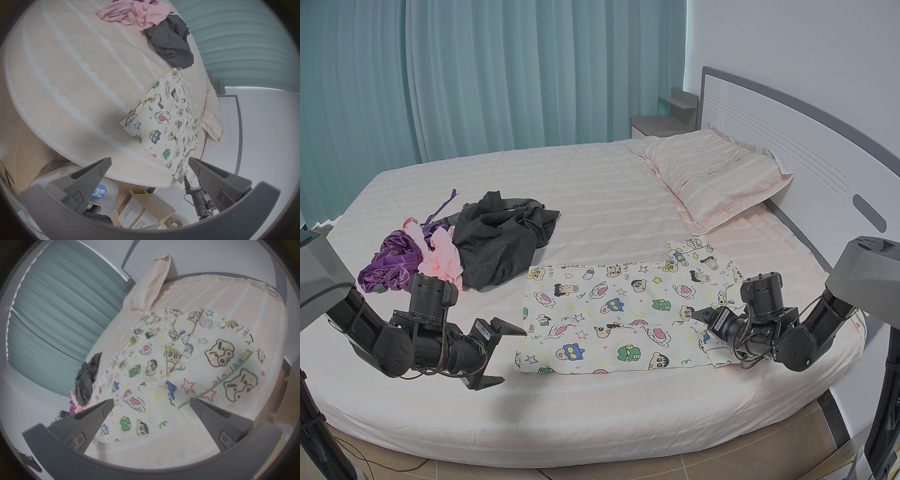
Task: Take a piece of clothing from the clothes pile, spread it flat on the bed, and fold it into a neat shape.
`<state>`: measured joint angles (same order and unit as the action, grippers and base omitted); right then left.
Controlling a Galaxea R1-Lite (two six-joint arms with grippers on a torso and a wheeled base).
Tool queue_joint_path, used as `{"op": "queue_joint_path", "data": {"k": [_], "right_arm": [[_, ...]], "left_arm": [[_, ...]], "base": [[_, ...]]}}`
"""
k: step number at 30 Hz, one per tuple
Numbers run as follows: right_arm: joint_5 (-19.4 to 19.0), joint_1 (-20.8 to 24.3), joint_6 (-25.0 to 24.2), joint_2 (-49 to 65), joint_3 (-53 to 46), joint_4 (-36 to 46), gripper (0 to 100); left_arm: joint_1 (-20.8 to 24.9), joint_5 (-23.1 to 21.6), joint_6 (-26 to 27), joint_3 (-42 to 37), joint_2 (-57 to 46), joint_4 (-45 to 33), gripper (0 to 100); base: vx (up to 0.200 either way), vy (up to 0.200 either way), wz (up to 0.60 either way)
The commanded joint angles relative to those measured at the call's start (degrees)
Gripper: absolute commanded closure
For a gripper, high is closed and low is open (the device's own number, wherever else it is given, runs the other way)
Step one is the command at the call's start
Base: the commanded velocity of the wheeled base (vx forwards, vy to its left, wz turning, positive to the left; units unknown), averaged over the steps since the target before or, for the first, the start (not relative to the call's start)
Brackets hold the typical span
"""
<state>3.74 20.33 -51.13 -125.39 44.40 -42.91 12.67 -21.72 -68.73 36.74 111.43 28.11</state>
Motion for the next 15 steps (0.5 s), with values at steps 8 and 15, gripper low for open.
{"op": "queue_joint_path", "data": {"k": [8,15], "right_arm": [[0.7,1.5,0.6,3.2,-9.6,-9.9,0],[0.7,1.6,0.6,3.2,-9.6,-10.0,0]], "left_arm": [[0.0,0.1,0.3,0.1,0.2,0.1,0],[0.2,0.3,0.4,0.0,0.3,0.1,0]], "base": [[0.200,0.000,0.00],[0.171,0.000,0.00]]}}
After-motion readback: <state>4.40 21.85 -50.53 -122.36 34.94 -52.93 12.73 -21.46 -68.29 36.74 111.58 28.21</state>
